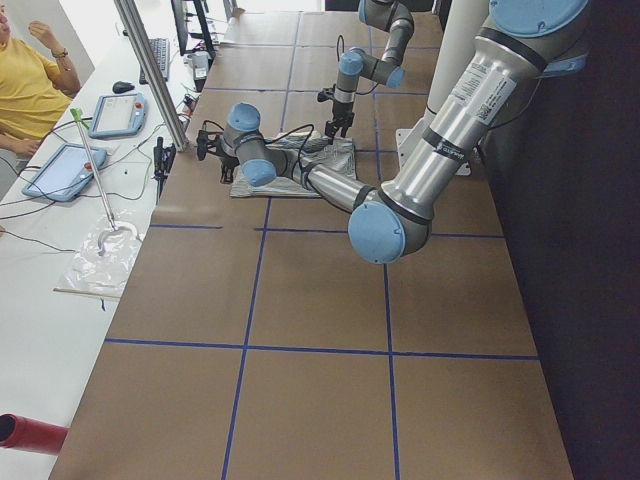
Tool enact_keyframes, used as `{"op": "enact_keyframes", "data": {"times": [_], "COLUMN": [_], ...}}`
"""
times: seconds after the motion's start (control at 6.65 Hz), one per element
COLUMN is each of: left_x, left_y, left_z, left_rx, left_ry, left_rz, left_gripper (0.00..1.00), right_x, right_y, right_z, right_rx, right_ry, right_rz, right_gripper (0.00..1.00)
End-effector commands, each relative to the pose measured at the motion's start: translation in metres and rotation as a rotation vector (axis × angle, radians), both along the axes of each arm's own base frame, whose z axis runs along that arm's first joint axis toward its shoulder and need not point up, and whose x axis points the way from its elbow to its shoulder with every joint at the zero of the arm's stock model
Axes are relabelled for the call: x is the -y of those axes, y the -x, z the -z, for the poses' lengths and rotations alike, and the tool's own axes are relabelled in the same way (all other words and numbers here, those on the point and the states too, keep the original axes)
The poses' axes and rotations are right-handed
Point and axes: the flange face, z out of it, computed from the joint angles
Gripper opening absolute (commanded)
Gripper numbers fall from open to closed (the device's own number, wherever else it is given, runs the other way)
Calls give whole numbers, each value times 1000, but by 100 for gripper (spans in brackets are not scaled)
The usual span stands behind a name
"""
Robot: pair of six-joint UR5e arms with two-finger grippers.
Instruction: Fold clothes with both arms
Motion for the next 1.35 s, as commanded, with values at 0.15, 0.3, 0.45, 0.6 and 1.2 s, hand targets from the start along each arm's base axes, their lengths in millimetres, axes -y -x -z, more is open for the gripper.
{"op": "enact_keyframes", "data": {"times": [0.15, 0.3, 0.45, 0.6, 1.2], "left_x": [0, -2, -6, -7, -11], "left_y": [2, 2, 5, 6, 8], "left_z": [2, 5, 1, 4, 13], "left_rx": [-3, -5, -5, -9, -22], "left_ry": [-4, -8, -8, -14, -20], "left_rz": [2, 2, 2, 2, 4], "left_gripper": [54, 54, 54, 54, 54], "right_x": [-5, -5, -5, -6, -2], "right_y": [4, 4, 4, 3, -6], "right_z": [-8, -7, -10, -11, 8], "right_rx": [-17, -15, -20, -16, 12], "right_ry": [7, 8, 0, -2, -34], "right_rz": [9, 9, 17, 25, 35], "right_gripper": [82, 51, 1, 0, 0]}}
